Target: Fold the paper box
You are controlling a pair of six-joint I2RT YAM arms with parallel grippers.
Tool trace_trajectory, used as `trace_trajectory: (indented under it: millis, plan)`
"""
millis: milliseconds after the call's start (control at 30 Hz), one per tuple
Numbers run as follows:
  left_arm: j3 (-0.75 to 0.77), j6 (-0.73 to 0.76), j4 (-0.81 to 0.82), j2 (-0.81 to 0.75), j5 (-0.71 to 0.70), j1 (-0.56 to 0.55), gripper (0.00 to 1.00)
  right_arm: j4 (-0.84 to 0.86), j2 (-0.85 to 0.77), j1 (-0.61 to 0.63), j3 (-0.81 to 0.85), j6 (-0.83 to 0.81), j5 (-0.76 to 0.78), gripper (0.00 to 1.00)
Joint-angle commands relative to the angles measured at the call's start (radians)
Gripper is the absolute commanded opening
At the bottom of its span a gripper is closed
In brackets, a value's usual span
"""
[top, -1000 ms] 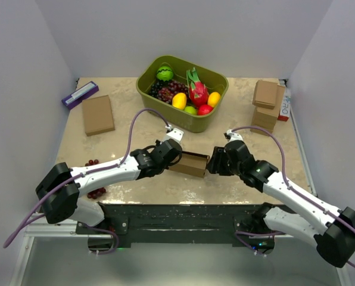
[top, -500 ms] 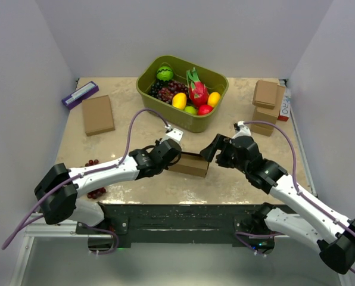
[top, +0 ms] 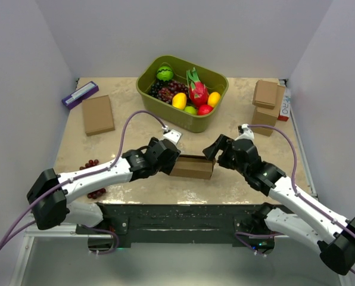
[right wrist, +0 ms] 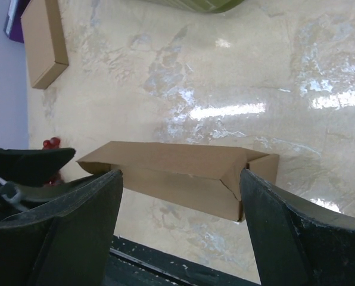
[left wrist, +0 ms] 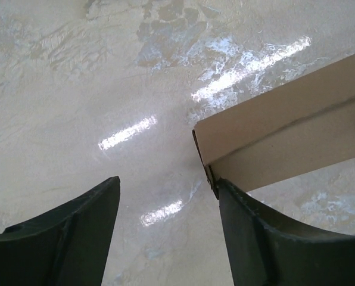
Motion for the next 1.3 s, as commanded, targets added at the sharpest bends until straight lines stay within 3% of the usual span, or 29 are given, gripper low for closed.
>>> trace_trajectory:
  millis: [0,233,433,633,800,1267]
  plan:
    - [-0.005,-0.023,-0.005,-0.062,0.035,-0.003,0.74,0.052,-0.021,0.002,-0.032,0.039,0.055,0.83]
    - [-0.04,-0.008,0.002,-0.134,0.126,-0.003,0.88,0.093,-0.011,0.004,-0.073,0.063,0.041,0.82]
    - [-0.059,-0.002,0.004,-0.206,0.262,0.0,0.93,0.127,0.019,0.004,-0.089,0.067,0.041,0.82]
    - [-0.036,-0.072,0.083,-0.276,0.399,0.059,0.95,0.148,0.017,0.002,-0.118,0.079,0.041,0.82]
    - [-0.064,-0.126,0.189,-0.29,0.497,0.185,0.95,0.148,0.009,0.001,-0.132,0.081,0.053,0.81]
    - [-0.177,-0.178,0.435,-0.212,0.469,0.259,0.9,0.15,-0.004,0.002,-0.184,0.09,0.062,0.8]
